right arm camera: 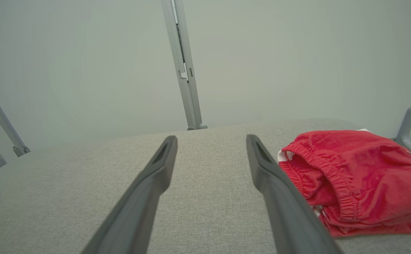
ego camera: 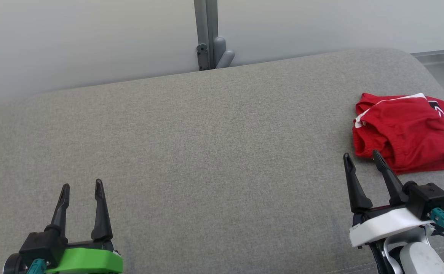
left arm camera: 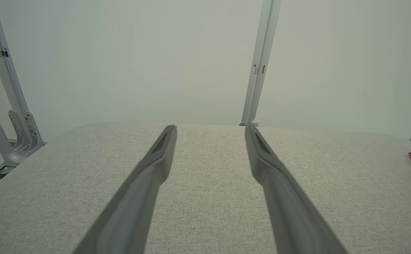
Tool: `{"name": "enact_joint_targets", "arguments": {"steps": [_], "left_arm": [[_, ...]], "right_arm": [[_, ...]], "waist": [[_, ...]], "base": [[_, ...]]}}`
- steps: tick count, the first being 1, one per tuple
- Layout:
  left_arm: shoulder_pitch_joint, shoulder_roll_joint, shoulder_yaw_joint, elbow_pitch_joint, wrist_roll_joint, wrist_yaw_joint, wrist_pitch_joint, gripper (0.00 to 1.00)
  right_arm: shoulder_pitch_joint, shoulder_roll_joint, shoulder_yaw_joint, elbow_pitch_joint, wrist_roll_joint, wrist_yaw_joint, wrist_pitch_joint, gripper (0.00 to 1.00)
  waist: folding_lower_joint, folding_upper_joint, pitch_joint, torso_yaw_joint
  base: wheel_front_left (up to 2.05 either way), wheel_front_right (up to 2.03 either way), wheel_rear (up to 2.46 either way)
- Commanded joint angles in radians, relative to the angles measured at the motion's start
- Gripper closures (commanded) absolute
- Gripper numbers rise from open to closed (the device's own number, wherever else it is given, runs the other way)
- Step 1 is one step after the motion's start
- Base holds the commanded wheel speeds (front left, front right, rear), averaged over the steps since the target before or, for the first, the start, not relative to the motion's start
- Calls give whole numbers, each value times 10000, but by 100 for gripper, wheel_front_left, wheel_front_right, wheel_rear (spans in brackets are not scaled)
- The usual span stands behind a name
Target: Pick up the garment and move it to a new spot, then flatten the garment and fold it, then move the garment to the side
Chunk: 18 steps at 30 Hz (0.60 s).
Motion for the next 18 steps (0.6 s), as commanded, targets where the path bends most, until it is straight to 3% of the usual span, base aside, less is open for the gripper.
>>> {"name": "enact_joint_targets", "arguments": {"steps": [1, 15, 16, 18], "left_arm": [[-140, 42, 28, -23, 71, 86, -56, 0], [-77, 153, -76, -84, 384, 389, -11, 0], [-1, 84, -92, -67, 341, 362, 0, 100], [80, 0, -152, 176, 315, 357, 7, 100]], "right_arm": [[82, 13, -27, -52, -91, -5, -2, 0], [75, 14, -58, -47, -111, -5, 55, 0], [0, 2, -38, 0, -11, 0, 31, 100], [81, 55, -6, 236, 13, 0, 32, 100]], "waist": [[0, 0, 6, 6], [0, 0, 28, 22], [0, 0, 30, 22], [0, 0, 31, 24]], "base": [[0, 0, 0], [0, 0, 0], [0, 0, 0], [0, 0, 0]]}}
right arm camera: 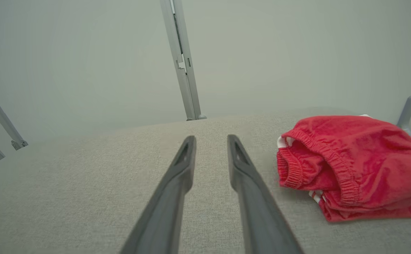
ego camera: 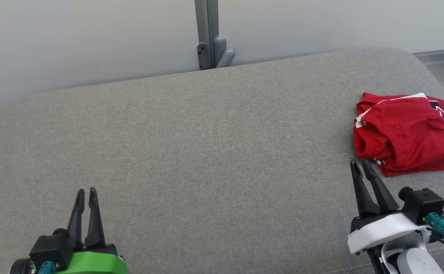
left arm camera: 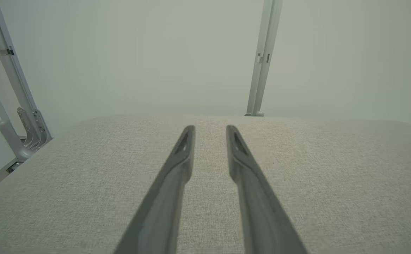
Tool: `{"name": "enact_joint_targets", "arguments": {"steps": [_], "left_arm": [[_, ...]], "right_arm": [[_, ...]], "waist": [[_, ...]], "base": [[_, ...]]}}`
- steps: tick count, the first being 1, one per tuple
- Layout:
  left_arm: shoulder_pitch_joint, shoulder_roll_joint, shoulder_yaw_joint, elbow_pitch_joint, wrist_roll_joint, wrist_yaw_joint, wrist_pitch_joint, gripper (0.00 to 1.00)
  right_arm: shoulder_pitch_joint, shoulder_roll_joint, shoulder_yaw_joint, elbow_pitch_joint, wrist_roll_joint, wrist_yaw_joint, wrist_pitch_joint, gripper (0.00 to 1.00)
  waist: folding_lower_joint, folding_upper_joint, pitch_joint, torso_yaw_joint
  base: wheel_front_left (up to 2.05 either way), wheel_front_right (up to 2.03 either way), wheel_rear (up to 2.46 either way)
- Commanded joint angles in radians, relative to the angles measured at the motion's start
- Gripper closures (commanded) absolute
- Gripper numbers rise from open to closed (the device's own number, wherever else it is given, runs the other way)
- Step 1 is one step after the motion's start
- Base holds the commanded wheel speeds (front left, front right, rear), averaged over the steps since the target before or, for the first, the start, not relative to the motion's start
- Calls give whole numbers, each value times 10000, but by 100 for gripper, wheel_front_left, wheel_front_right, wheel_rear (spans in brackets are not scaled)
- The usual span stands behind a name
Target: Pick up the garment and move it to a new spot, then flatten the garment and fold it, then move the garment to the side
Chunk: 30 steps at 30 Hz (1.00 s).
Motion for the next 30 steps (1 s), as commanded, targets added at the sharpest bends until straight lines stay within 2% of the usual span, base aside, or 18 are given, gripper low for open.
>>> {"name": "enact_joint_targets", "arguments": {"steps": [1, 15, 30], "left_arm": [[-15, -17, 6, 29, -133, -26, 21, 100], [-555, -233, 243, 561, -2584, -461, 422, 100], [-980, -417, 449, 974, -4636, -829, 762, 100]], "right_arm": [[-10, 13, -20, 32, 136, 0, 38, 100], [-509, 85, -551, 654, 2619, 0, 852, 100], [-931, 163, -1023, 1174, 4683, 0, 1552, 100]], "waist": [[0, 0, -1, 5], [0, 0, -9, 91], [0, 0, -17, 177]], "base": [[0, 0, 0], [0, 0, 0], [0, 0, 0]]}}
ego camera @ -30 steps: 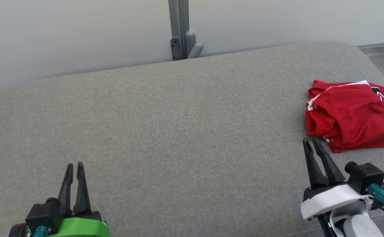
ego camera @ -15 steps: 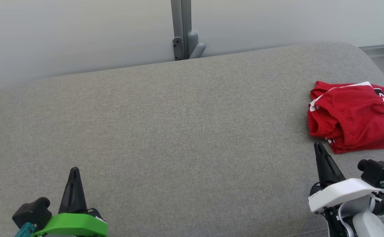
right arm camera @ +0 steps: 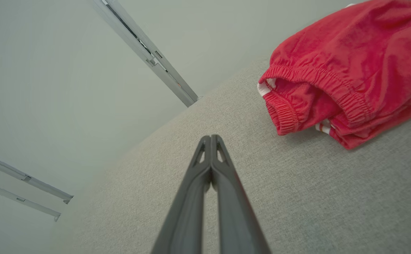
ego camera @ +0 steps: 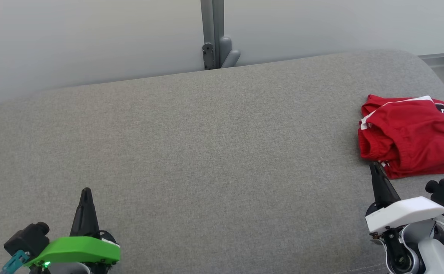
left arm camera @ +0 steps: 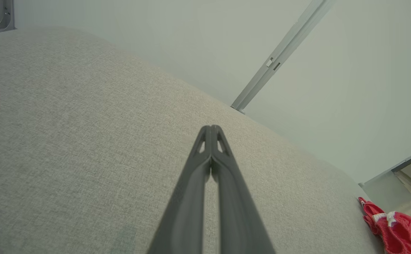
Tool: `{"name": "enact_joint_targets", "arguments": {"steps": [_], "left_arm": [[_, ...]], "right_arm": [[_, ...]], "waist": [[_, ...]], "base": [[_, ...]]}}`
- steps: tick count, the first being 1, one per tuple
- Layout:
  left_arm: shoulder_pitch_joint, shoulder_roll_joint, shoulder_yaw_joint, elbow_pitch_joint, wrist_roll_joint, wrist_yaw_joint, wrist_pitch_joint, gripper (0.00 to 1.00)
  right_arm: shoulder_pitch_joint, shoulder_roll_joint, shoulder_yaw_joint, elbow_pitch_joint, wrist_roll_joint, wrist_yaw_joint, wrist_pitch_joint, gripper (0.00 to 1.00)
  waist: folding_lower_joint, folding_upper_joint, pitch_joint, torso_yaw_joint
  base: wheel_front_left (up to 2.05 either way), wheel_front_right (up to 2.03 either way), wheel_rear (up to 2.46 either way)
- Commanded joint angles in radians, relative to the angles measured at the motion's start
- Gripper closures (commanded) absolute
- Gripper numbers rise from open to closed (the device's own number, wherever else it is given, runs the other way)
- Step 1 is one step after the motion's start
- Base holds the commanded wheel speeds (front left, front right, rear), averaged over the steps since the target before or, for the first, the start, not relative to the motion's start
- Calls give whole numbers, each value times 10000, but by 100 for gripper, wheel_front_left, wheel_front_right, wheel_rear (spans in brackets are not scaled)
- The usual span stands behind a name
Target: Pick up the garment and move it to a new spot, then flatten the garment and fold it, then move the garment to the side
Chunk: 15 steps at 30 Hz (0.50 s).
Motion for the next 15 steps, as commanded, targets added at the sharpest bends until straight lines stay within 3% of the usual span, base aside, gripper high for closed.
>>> {"name": "enact_joint_targets", "arguments": {"steps": [1, 15], "left_arm": [[-319, 18, 84, -61, -268, -82, 46, 100], [-681, -141, 253, 298, -2010, -394, 332, 100]], "right_arm": [[-338, -38, -100, -52, 263, 2, 69, 100], [-695, 45, -521, 391, 1996, 1, 680, 100]], "waist": [[0, 0, 0, 5], [0, 0, -9, 91]], "base": [[0, 0, 0], [0, 0, 0]]}}
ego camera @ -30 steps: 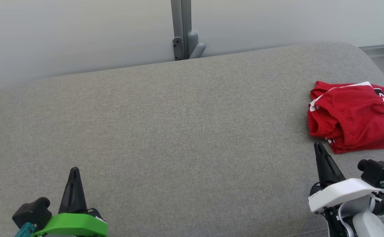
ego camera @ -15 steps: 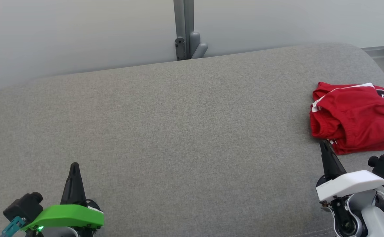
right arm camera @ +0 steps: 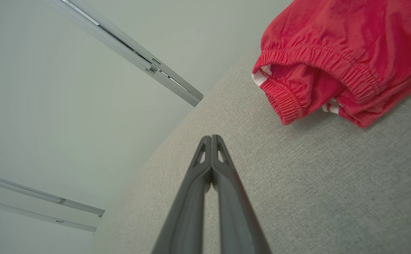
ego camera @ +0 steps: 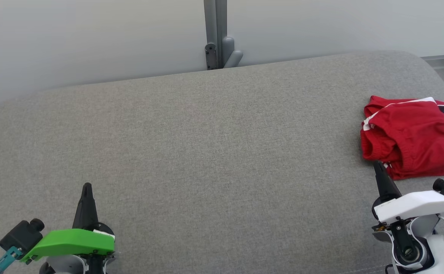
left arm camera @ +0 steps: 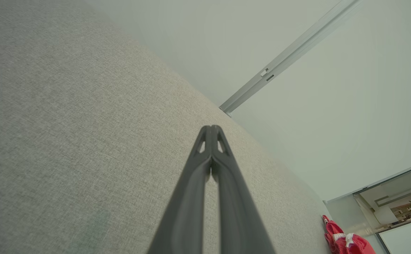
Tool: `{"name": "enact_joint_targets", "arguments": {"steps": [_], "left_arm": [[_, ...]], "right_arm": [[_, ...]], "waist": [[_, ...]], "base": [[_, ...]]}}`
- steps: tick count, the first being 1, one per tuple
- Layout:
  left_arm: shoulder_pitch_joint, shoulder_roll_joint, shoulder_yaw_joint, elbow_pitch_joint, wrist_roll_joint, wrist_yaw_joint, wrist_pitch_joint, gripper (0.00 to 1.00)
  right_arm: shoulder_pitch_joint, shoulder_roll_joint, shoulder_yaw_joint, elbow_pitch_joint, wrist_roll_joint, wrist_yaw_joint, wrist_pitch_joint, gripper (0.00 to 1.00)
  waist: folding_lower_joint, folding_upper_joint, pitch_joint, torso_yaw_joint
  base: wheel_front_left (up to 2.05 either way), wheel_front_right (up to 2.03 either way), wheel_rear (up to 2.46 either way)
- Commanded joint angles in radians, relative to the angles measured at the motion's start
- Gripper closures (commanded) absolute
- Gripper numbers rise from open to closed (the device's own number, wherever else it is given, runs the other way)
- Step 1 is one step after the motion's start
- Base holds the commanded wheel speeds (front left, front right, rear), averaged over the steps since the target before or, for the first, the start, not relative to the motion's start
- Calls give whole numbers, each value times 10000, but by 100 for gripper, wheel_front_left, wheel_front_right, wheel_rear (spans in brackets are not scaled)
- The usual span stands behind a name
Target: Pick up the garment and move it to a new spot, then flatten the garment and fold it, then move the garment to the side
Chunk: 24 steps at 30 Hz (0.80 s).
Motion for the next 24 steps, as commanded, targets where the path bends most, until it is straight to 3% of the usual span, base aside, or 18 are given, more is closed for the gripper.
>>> {"name": "enact_joint_targets", "arguments": {"steps": [1, 24], "left_arm": [[-288, 5, 72, -36, -264, -69, 38, 100], [-785, -208, 290, 451, -2642, -498, 416, 100]], "right_arm": [[-327, -19, -94, -41, 250, 4, 69, 100], [-801, 101, -685, 571, 2581, 4, 922, 100]], "waist": [[0, 0, -1, 7], [0, 0, -14, 148]], "base": [[0, 0, 0], [0, 0, 0]]}}
